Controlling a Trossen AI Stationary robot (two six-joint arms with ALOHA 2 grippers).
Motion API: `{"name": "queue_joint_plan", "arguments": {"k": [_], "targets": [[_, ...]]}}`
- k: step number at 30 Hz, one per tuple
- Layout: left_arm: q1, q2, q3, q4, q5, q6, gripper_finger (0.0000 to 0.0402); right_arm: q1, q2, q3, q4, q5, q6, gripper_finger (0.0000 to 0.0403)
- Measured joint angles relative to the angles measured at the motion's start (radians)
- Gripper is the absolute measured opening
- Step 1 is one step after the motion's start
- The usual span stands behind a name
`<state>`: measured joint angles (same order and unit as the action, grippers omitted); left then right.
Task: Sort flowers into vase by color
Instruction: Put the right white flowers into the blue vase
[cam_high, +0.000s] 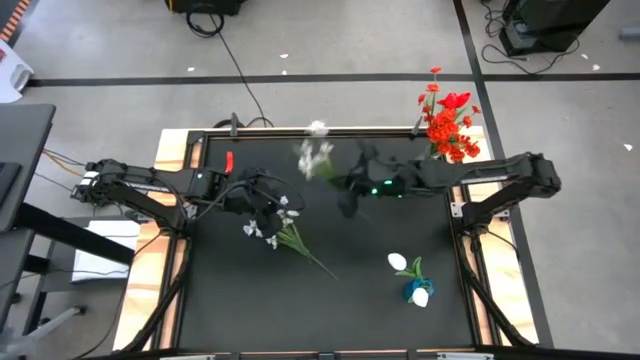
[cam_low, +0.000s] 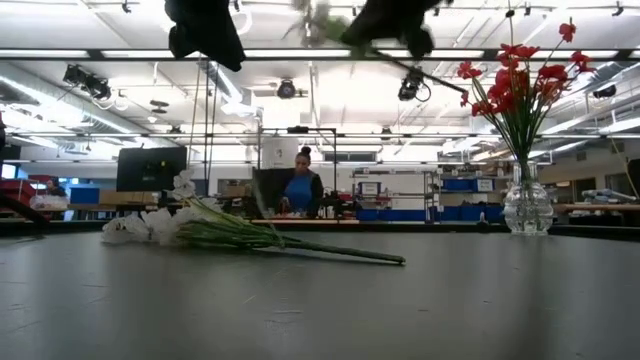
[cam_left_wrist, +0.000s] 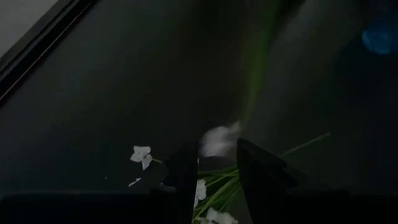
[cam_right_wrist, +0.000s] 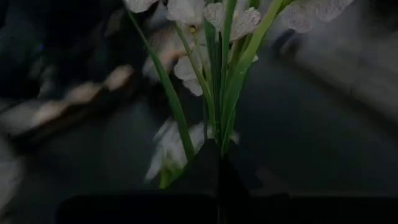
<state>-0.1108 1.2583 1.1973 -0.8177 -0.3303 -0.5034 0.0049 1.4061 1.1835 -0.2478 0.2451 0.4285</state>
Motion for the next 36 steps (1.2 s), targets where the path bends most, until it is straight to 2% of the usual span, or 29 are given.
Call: {"name": "queue_joint_plan", "arguments": {"k": [3, 6, 9, 18, 23, 30, 36], "targets": [[0.000, 0.000, 0.000, 0.007, -0.001, -0.026, 0.0116, 0.024, -0.063, 0.002, 0.106, 0.101, -0.114, 0.0012], [0.000, 0.000, 0.000, 0.007, -0.001, -0.037, 0.0116, 0.042, -0.107, 0.002, 0.219, 0.092, -0.244, 0.0012], [-0.006, 0.000, 0.000, 0.005, -0.004, -0.051, 0.0116, 0.059, -0.164, 0.002, 0.279, 0.101, -0.306, 0.0012], [-0.038, 0.000, 0.000, 0.004, -0.045, -0.104, 0.0116, 0.131, -0.387, -0.028, 0.114, 0.189, -0.354, 0.0012], [-0.040, 0.000, 0.000, 0.006, -0.072, -0.139, 0.0116, 0.202, -0.552, -0.168, 0.178, 0.200, -0.352, 0.0012], [-0.040, 0.000, 0.000, 0.113, -0.103, -0.139, 0.0116, 0.319, -0.795, -0.436, 0.399, 0.203, -0.352, 0.0012], [-0.039, 0.019, 0.000, 0.190, -0.123, -0.114, 0.0116, 0.384, -0.946, -0.590, 0.491, 0.114, -0.330, 0.0012]]}}
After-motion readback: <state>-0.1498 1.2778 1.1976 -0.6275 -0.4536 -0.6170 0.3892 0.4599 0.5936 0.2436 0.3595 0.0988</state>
